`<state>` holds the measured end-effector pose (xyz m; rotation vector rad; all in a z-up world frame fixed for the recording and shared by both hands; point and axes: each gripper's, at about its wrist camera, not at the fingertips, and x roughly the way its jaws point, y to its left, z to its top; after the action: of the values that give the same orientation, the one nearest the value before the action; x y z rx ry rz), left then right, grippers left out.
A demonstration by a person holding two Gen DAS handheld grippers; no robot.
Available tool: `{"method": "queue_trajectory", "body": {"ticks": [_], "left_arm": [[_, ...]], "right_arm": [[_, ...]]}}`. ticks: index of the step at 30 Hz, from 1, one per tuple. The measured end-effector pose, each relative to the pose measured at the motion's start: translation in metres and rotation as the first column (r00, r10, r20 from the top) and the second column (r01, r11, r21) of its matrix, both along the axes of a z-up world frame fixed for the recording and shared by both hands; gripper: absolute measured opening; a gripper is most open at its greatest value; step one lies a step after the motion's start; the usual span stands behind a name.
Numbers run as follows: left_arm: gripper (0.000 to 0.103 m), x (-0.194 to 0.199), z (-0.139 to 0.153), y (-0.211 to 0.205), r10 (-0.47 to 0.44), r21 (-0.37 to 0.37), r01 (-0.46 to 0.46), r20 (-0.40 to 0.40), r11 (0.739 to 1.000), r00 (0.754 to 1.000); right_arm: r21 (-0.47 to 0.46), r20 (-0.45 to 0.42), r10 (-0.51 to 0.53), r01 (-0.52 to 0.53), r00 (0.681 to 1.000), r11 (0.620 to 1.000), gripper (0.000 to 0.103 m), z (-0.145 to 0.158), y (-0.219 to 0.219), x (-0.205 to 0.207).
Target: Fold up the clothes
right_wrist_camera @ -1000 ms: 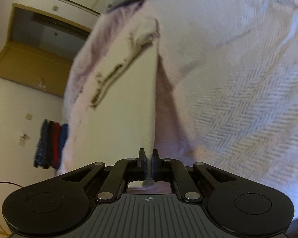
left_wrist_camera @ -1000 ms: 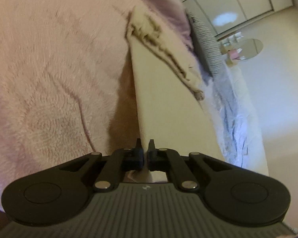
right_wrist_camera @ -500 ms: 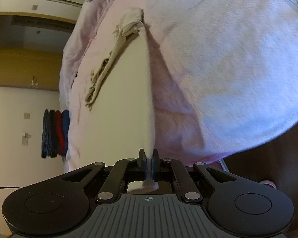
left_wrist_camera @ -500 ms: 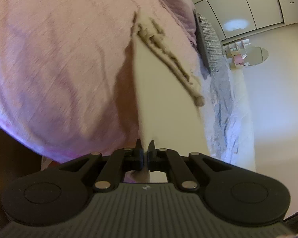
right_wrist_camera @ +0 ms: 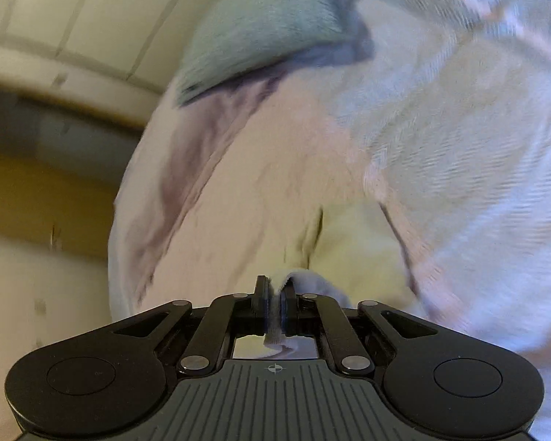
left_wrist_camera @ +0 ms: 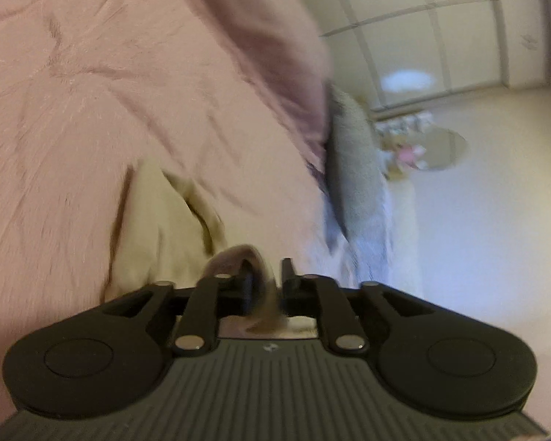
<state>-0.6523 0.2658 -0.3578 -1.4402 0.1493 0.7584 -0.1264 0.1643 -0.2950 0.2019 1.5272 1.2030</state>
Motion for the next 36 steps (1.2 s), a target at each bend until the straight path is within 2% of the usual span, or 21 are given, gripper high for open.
{"method": "queue_trajectory", "body": {"ticks": [2, 3, 4, 6, 8, 11, 15, 17, 22, 26, 27, 28, 29, 31, 32, 34, 35, 36], "left_arm": [[0.014, 0.003, -0.006, 0.019, -0.006, 0.002, 0.006, -0.093, 1.0, 0.996], [0.019, 0.003, -0.007, 0.023, -0.019, 0.012, 0.02, -0.121, 1.0, 0.992], [0.031, 0.001, -0.009, 0.024, -0.027, 0.013, 0.029, -0.134, 0.999, 0.991], [0.041, -0.003, -0.015, 0.022, -0.031, -0.001, 0.031, -0.16, 1.0, 0.987], [0.041, -0.005, -0.023, 0.018, -0.031, -0.021, 0.028, -0.175, 0.999, 0.984], [0.041, -0.003, -0.032, 0.014, -0.039, -0.037, 0.033, -0.172, 0.999, 0.984], [0.041, 0.012, -0.038, 0.02, -0.064, -0.028, 0.059, -0.189, 0.998, 0.98], [0.041, 0.02, -0.042, 0.023, -0.075, -0.017, 0.072, -0.22, 0.997, 0.973], [0.031, 0.034, -0.044, 0.027, -0.085, 0.017, 0.094, -0.287, 0.995, 0.954], [0.028, 0.042, -0.046, 0.031, -0.084, 0.029, 0.097, -0.31, 0.995, 0.947], [0.017, 0.043, -0.044, 0.031, -0.088, 0.034, 0.104, -0.318, 0.994, 0.944], [0.006, 0.046, -0.043, 0.032, -0.099, 0.042, 0.119, -0.33, 0.992, 0.939], [0.006, 0.049, -0.041, 0.032, -0.109, 0.05, 0.134, -0.343, 0.99, 0.933], [0.007, 0.053, -0.038, 0.032, -0.119, 0.063, 0.152, -0.367, 0.986, 0.922], [0.008, 0.053, -0.038, 0.032, -0.119, 0.063, 0.153, -0.372, 0.986, 0.921], [0.011, 0.053, -0.041, 0.032, -0.108, 0.05, 0.135, -0.367, 0.99, 0.924], [0.011, 0.053, -0.043, 0.033, -0.102, 0.043, 0.127, -0.364, 0.991, 0.926], [0.008, 0.052, -0.044, 0.033, -0.096, 0.043, 0.119, -0.355, 0.992, 0.93]], "right_arm": [[-0.019, 0.012, -0.071, 0.072, 0.997, 0.997, 0.042, -0.01, 0.011, 0.005], [0.0, 0.046, -0.063, 0.063, 0.997, 0.998, 0.042, -0.009, 0.011, 0.006], [0.015, 0.082, -0.05, 0.049, 0.995, 0.999, 0.043, -0.008, 0.01, 0.006], [-0.006, 0.171, 0.01, -0.009, 0.985, 1.0, 0.043, -0.009, 0.006, 0.001], [-0.057, 0.268, 0.092, -0.079, 0.959, 0.995, 0.043, -0.013, 0.001, -0.005], [-0.096, 0.369, 0.189, -0.165, 0.91, 0.982, 0.043, -0.018, 0.0, -0.014], [-0.103, 0.42, 0.267, -0.247, 0.867, 0.963, 0.043, -0.029, 0.016, -0.022], [-0.107, 0.418, 0.287, -0.267, 0.862, 0.958, 0.043, -0.038, 0.028, -0.02], [-0.128, 0.445, 0.349, -0.327, 0.825, 0.936, 0.043, -0.05, 0.045, -0.022], [-0.138, 0.462, 0.394, -0.374, 0.795, 0.917, 0.041, -0.054, 0.049, -0.024], [-0.14, 0.475, 0.401, -0.383, 0.783, 0.913, 0.031, -0.053, 0.049, -0.025], [-0.143, 0.506, 0.407, -0.391, 0.761, 0.909, 0.025, -0.05, 0.049, -0.028], [-0.144, 0.537, 0.413, -0.403, 0.736, 0.904, 0.019, -0.045, 0.049, -0.032], [-0.145, 0.571, 0.419, -0.416, 0.705, 0.898, 0.019, -0.038, 0.048, -0.036], [-0.146, 0.575, 0.421, -0.418, 0.702, 0.896, 0.019, -0.037, 0.048, -0.037], [-0.151, 0.547, 0.431, -0.421, 0.718, 0.894, 0.019, -0.041, 0.049, -0.037], [-0.158, 0.545, 0.44, -0.428, 0.714, 0.89, 0.019, -0.044, 0.051, -0.038], [-0.165, 0.543, 0.449, -0.434, 0.709, 0.886, 0.012, -0.047, 0.052, -0.039]]}}
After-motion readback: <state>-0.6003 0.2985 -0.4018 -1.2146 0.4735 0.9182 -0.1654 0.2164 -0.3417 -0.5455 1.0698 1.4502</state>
